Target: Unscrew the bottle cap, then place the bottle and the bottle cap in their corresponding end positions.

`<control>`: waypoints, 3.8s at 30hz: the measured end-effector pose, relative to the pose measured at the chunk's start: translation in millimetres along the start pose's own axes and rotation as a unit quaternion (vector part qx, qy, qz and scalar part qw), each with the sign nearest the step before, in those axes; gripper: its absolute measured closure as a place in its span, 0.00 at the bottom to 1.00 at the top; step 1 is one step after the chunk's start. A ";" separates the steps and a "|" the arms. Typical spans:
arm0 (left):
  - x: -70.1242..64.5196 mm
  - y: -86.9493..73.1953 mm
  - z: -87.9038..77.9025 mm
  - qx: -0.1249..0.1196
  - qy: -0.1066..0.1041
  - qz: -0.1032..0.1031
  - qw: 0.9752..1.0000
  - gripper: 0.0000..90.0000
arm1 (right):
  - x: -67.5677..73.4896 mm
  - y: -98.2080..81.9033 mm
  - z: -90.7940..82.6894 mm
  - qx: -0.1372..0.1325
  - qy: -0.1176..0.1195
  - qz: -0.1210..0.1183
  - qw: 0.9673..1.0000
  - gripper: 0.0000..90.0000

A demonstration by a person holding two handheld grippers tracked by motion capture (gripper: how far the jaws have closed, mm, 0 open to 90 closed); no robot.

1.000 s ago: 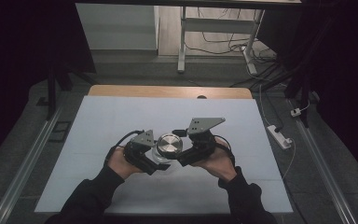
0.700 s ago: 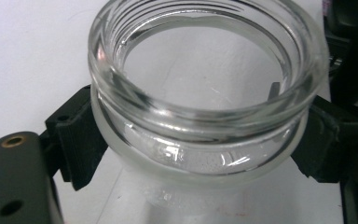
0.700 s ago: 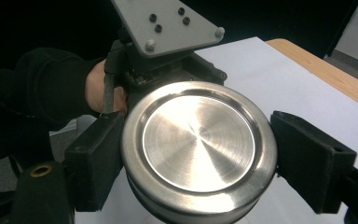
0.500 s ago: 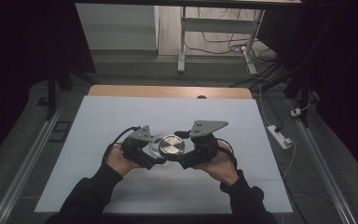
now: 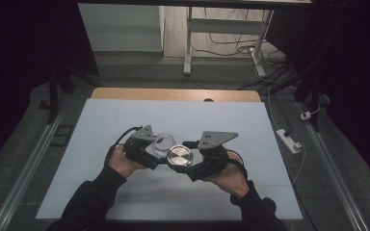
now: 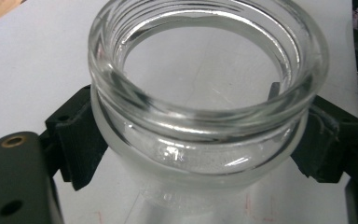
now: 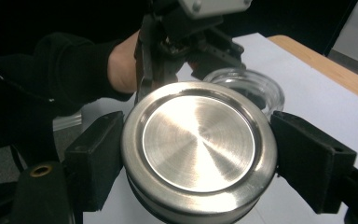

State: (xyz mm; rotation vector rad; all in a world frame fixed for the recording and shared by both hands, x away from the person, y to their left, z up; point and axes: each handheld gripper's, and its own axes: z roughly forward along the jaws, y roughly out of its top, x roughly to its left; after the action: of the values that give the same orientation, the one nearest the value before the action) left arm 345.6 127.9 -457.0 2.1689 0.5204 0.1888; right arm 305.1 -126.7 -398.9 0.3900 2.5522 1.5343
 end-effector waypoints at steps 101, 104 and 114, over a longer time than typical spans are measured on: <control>48.2 -5.8 74.8 0.004 0.063 -0.026 0.998 0.17 | 10.0 -109.5 80.3 0.120 -0.007 0.004 0.993 0.22; 48.0 -7.0 76.2 0.003 0.063 -0.027 0.998 0.17 | 9.3 -110.3 80.8 0.124 -0.006 0.004 0.992 0.22; 49.3 -12.4 75.9 -0.008 0.060 -0.029 0.998 0.17 | 9.4 -111.9 81.9 0.135 -0.006 -0.021 0.991 0.22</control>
State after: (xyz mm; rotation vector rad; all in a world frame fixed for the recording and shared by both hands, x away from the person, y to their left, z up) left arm 410.2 100.4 -515.4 2.1321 0.6478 0.2926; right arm 299.8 -104.7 -536.0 0.3716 2.7461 1.1688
